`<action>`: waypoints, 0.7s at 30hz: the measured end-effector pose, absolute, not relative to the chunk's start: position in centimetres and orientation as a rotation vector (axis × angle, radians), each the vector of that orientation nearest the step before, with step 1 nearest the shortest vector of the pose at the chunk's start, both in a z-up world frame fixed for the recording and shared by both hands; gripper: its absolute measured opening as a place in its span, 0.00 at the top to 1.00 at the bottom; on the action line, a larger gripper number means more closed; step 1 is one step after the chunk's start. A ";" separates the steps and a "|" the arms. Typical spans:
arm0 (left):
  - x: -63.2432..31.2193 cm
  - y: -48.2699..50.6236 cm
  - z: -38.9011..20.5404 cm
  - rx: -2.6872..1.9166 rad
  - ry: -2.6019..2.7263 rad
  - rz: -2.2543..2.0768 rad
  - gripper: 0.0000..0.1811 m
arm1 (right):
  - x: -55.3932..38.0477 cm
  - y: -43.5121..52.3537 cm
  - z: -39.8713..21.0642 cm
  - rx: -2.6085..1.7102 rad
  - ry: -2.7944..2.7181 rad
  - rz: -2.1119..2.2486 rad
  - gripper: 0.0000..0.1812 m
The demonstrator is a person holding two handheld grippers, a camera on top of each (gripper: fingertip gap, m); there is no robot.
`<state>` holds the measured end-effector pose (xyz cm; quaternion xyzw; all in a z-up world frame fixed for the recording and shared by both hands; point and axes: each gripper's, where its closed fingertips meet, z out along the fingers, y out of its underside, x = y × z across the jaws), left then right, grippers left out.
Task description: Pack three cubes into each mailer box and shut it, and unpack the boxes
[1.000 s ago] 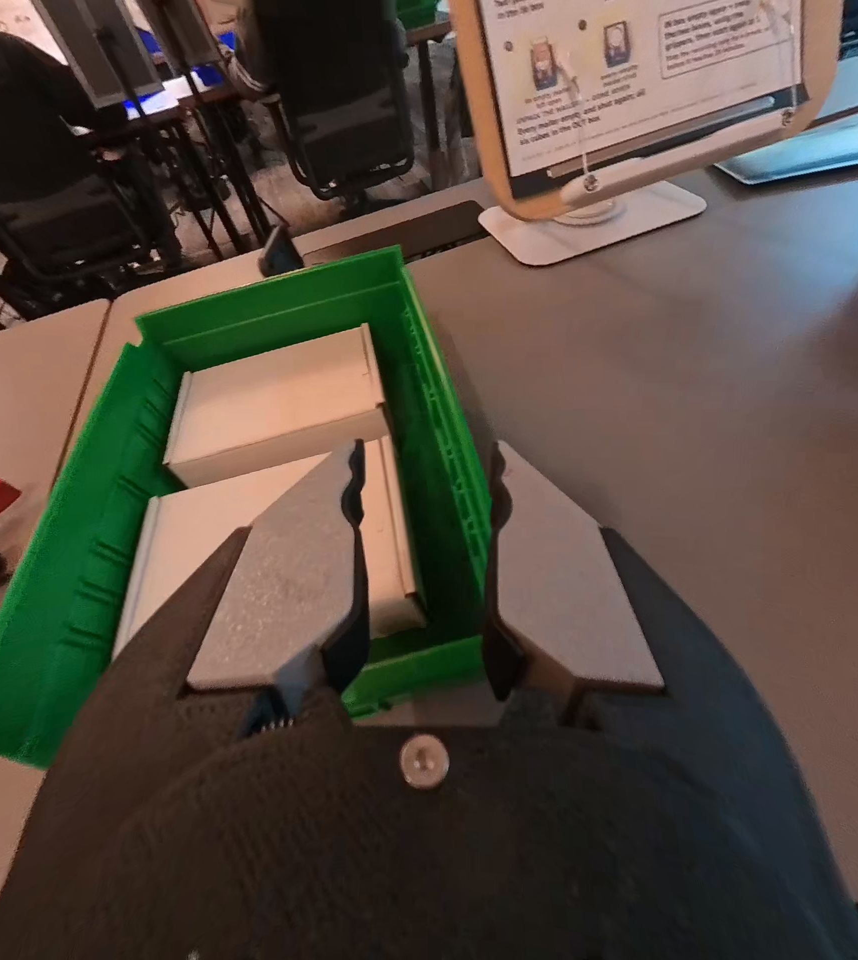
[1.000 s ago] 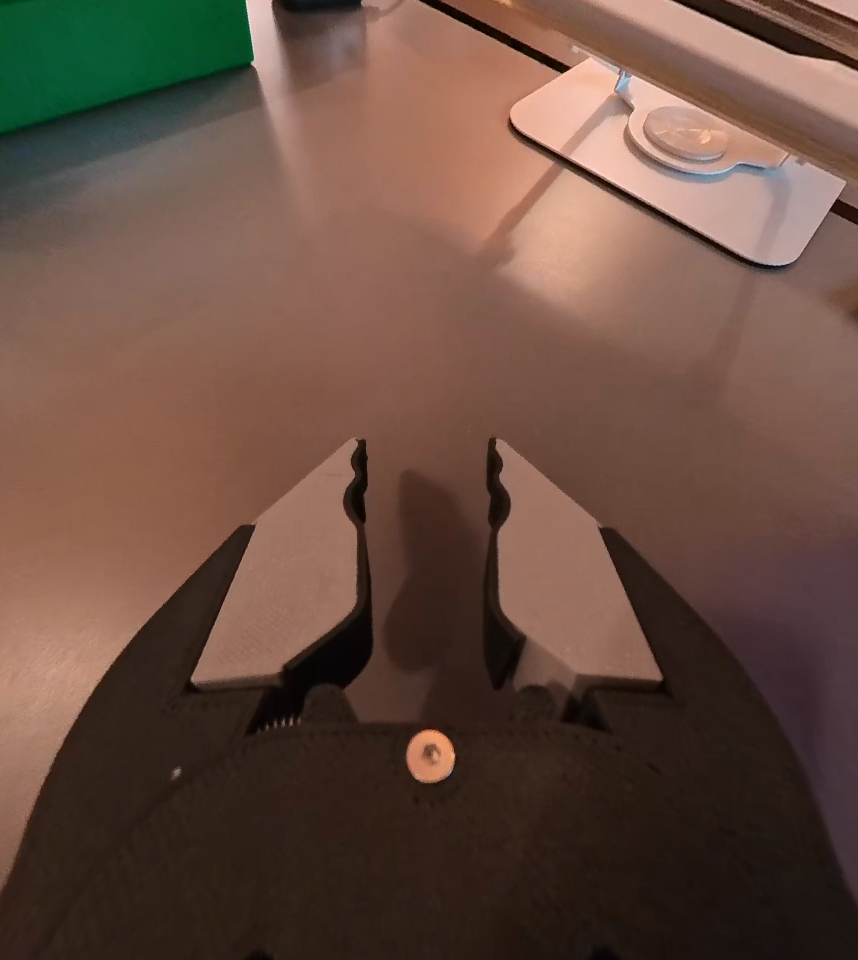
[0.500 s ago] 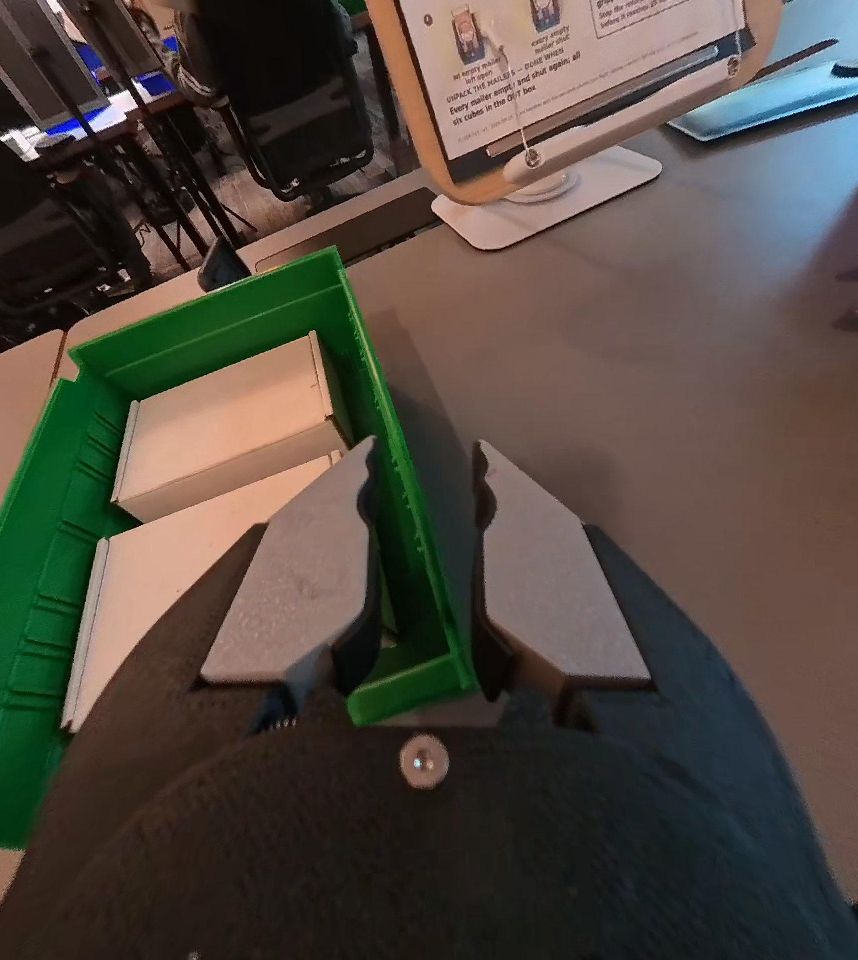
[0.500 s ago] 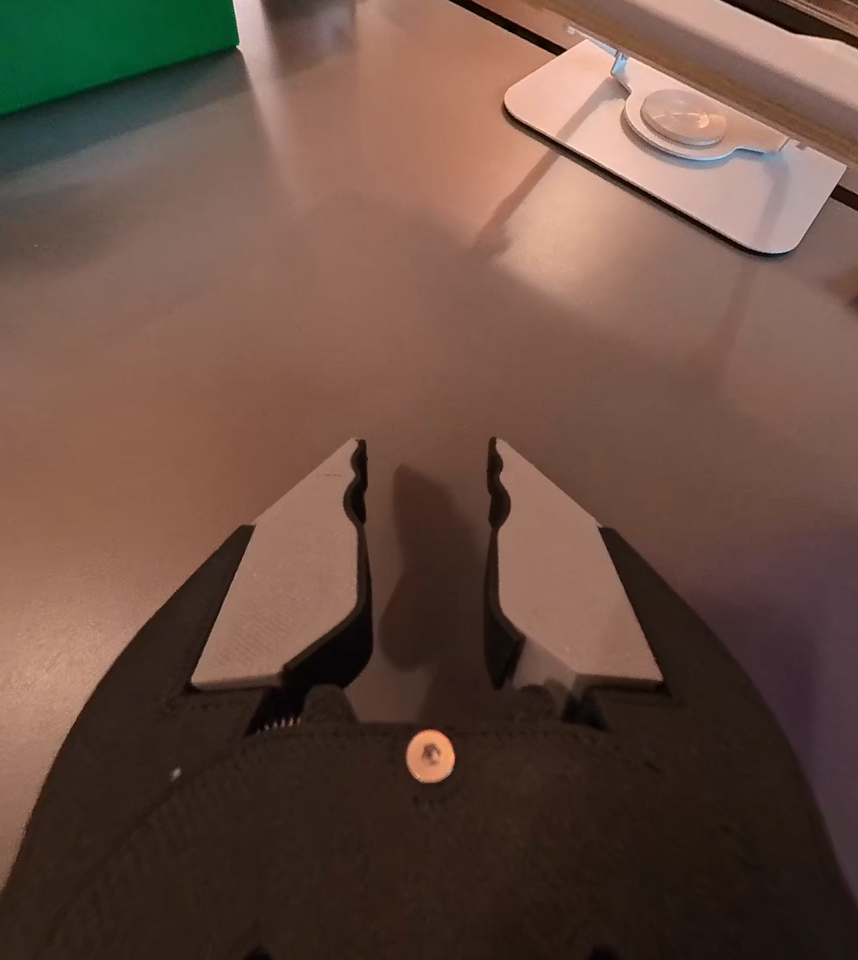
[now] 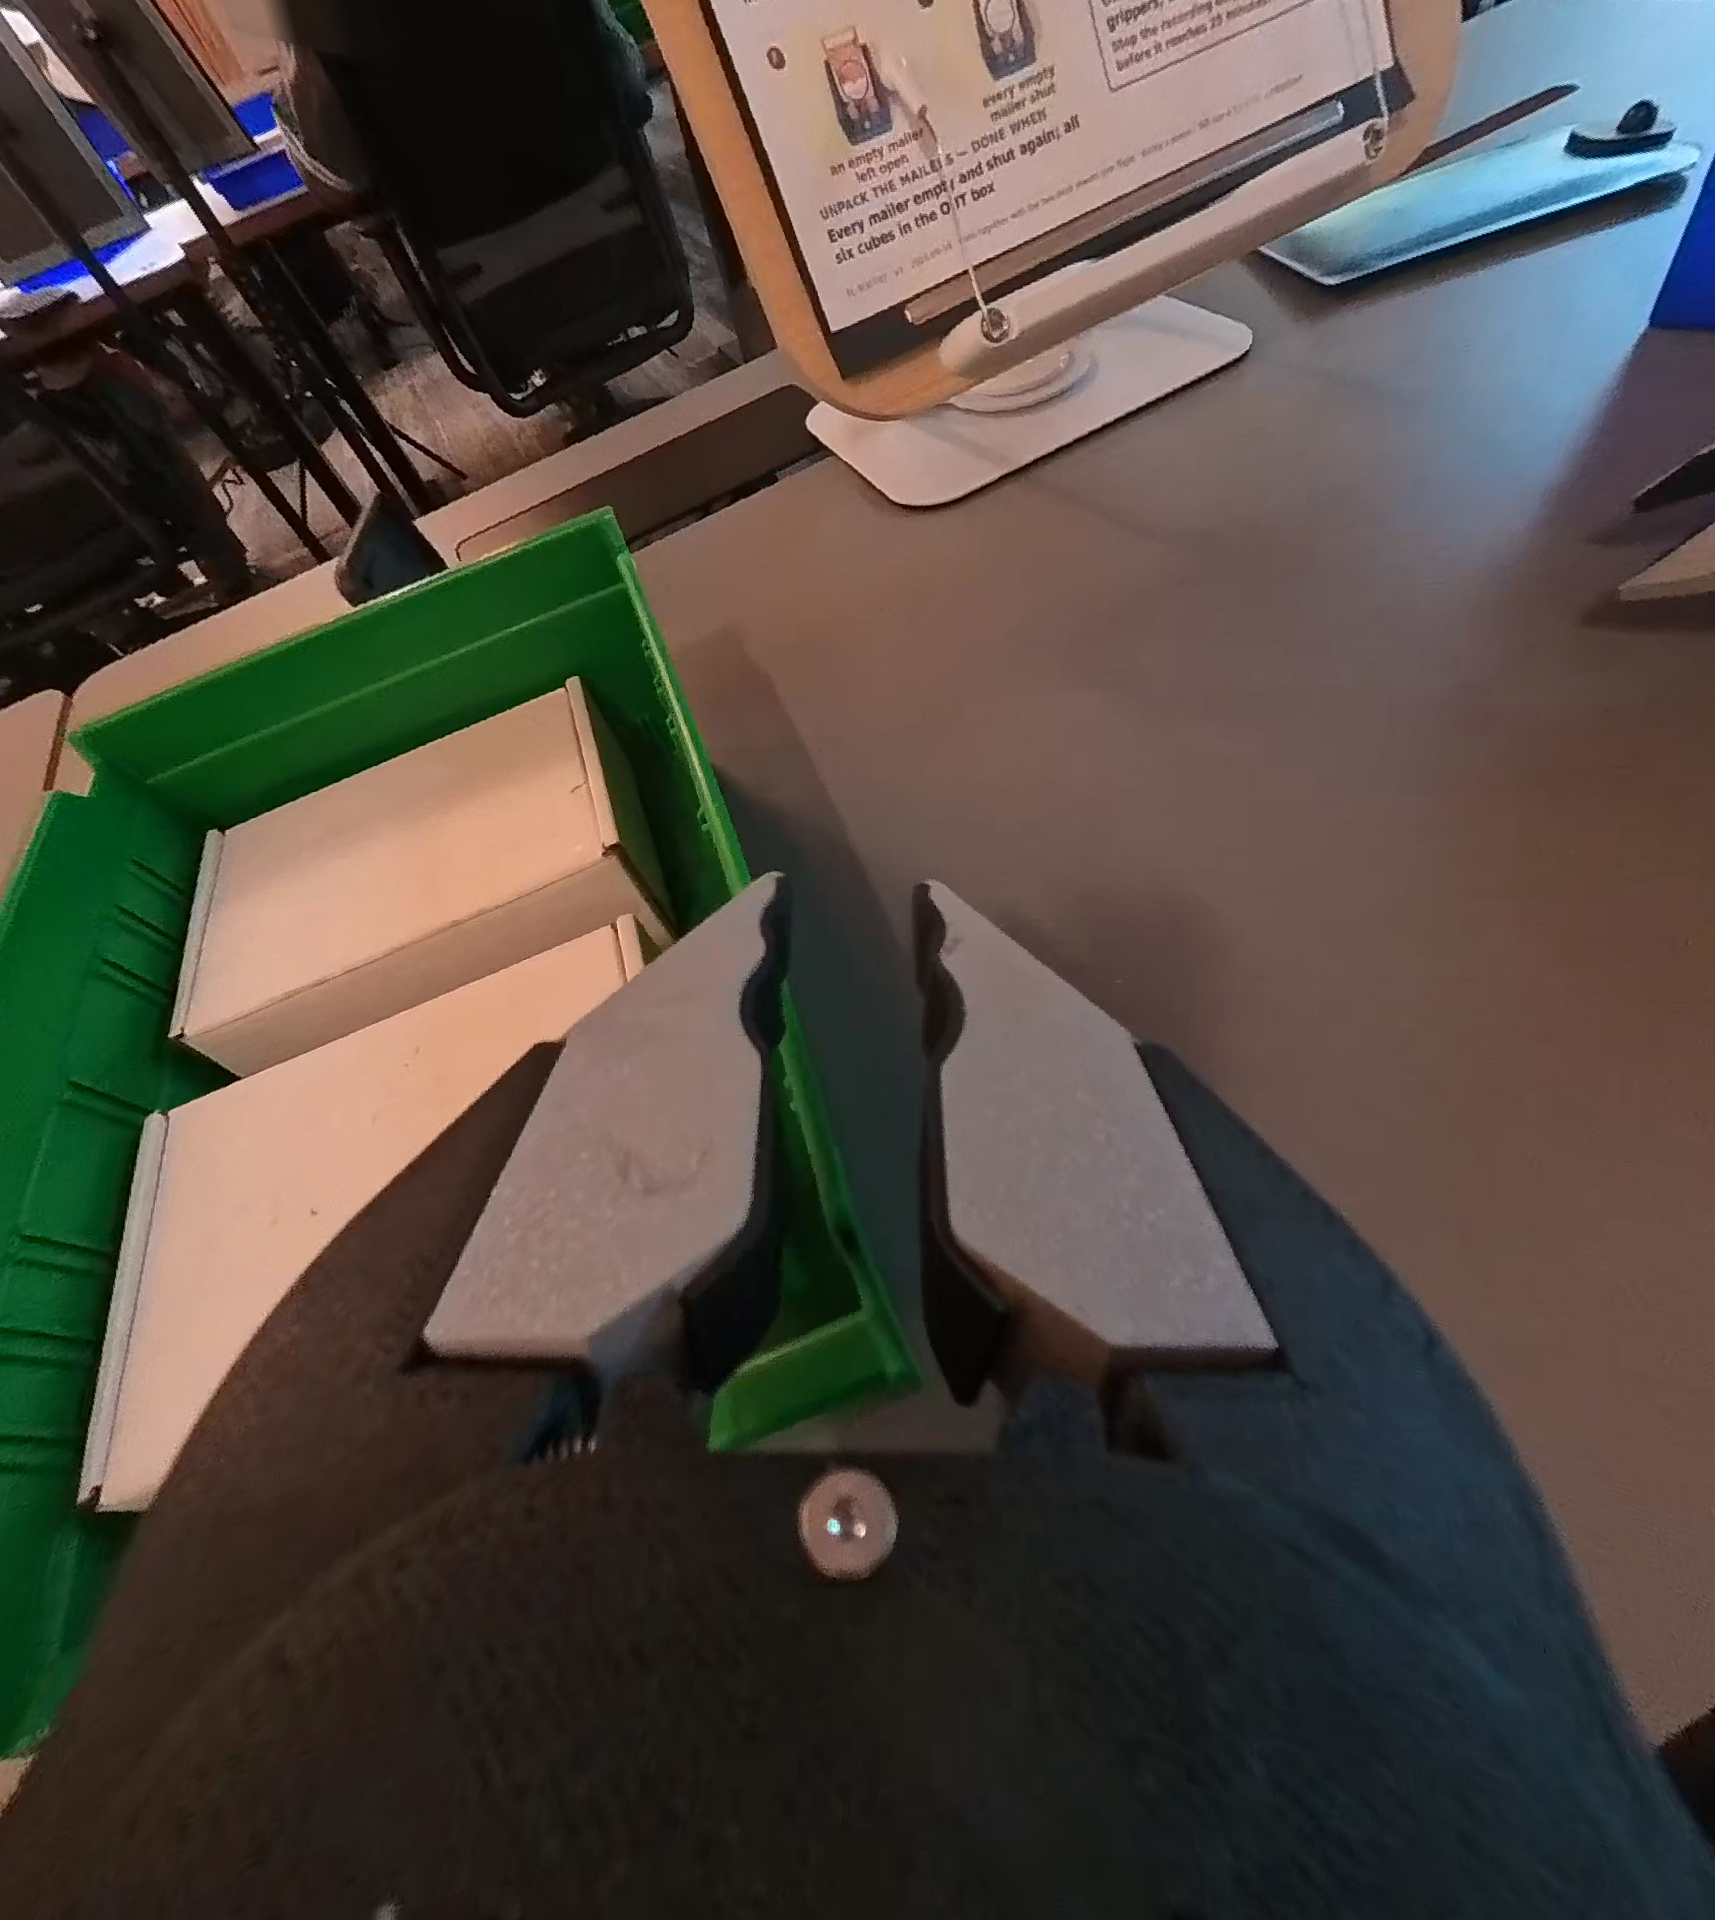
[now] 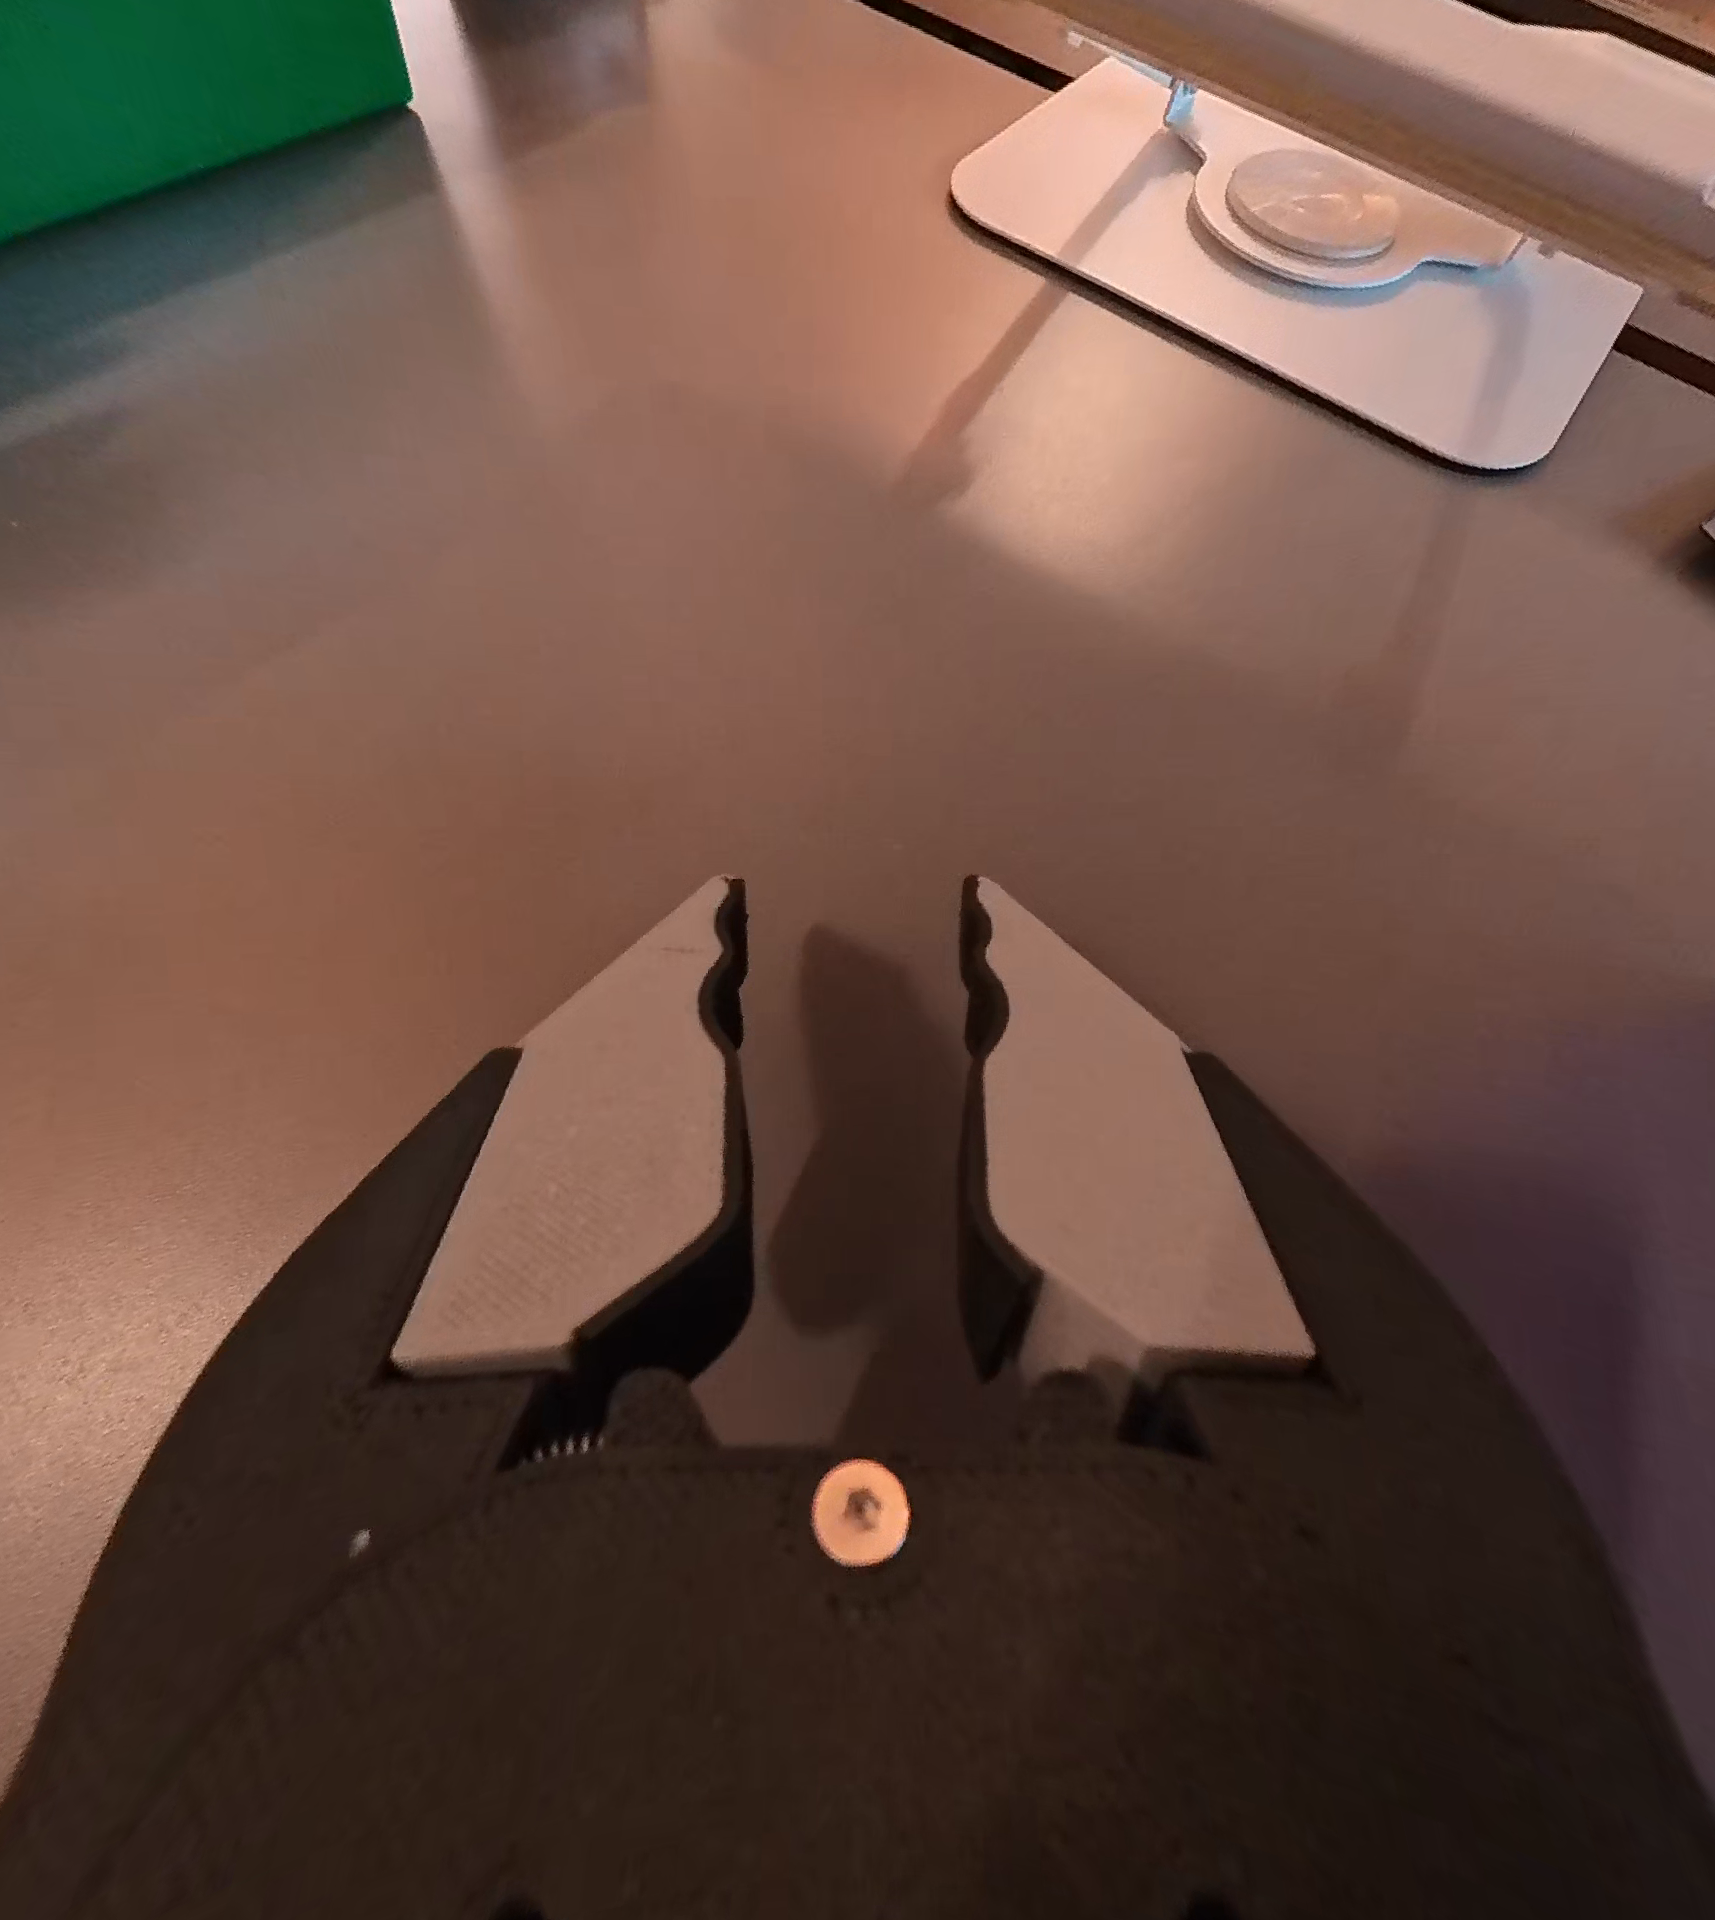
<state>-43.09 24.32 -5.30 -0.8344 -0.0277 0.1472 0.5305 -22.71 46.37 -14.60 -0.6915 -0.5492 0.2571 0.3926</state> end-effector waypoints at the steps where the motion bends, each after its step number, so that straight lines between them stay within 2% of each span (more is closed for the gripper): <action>1: -43.2 24.2 -5.3 -1.991 -0.067 0.353 0.89 | -22.7 46.5 -14.6 -1.759 -1.390 0.648 0.79; 7: -43.6 24.1 -5.4 -1.990 -0.087 0.346 0.90 | -22.6 46.8 -14.7 -1.779 -1.368 0.636 0.80; 12: -43.3 24.2 -5.4 -1.991 -0.071 0.351 0.91 | -22.5 47.2 -14.9 -1.816 -1.349 0.645 0.72; 21: -43.3 24.0 -5.1 -1.981 -0.073 0.354 0.91 | -22.5 47.2 -14.9 -1.817 -1.342 0.651 0.72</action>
